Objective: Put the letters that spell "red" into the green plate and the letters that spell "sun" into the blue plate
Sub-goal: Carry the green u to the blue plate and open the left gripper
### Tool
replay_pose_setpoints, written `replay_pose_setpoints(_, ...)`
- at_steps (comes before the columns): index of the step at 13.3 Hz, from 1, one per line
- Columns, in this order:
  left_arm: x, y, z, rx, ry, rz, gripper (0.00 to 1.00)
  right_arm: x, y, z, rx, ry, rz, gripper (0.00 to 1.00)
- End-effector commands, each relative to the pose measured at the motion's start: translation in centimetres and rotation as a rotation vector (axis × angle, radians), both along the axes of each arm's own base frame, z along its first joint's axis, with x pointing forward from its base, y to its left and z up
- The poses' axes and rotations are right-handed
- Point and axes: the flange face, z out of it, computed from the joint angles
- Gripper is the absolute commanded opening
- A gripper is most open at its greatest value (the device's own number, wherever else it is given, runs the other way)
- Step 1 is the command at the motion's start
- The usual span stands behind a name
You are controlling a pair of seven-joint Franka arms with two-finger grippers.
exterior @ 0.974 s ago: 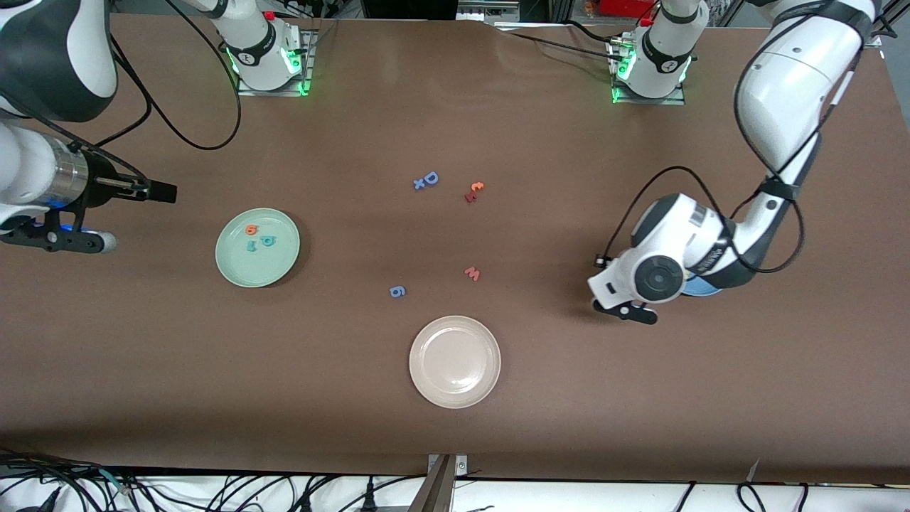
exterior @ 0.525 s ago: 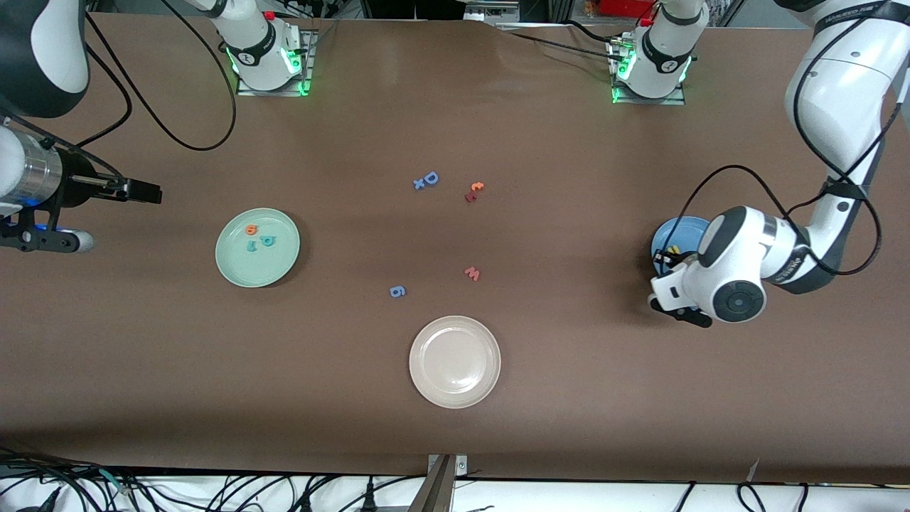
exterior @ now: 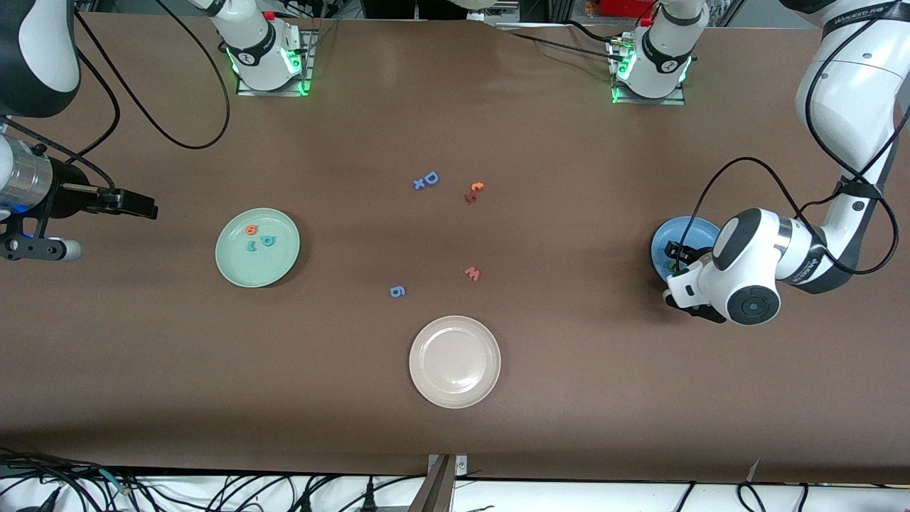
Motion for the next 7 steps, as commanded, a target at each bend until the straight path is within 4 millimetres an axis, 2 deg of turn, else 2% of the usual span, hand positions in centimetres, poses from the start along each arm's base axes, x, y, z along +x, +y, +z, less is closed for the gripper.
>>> replay_pose_setpoints(1, 0.1, 0.3, 1.5, 0.023, -0.01, -0.035, 1.0, -1.7, -0.2, 0.5, -0.009, -0.029, 0.026, 0.99)
replay_pose_setpoints(2, 0.2, 0.5, 1.9, 0.019, -0.018, -0.024, 1.0, -1.6, -0.2, 0.6, -0.013, -0.034, 0.031, 0.99)
replay_pose_setpoints(4, 1.8, 1.1, 5.1, 0.01, -0.082, -0.003, 1.0, -1.6, -0.1, 0.8, -0.014, -0.034, 0.034, 1.0)
replay_pose_setpoints(7, 2.1, 2.3, 9.0, 0.021, -0.137, 0.033, 1.0, -1.8, 0.2, 0.8, -0.009, -0.026, 0.036, 1.0)
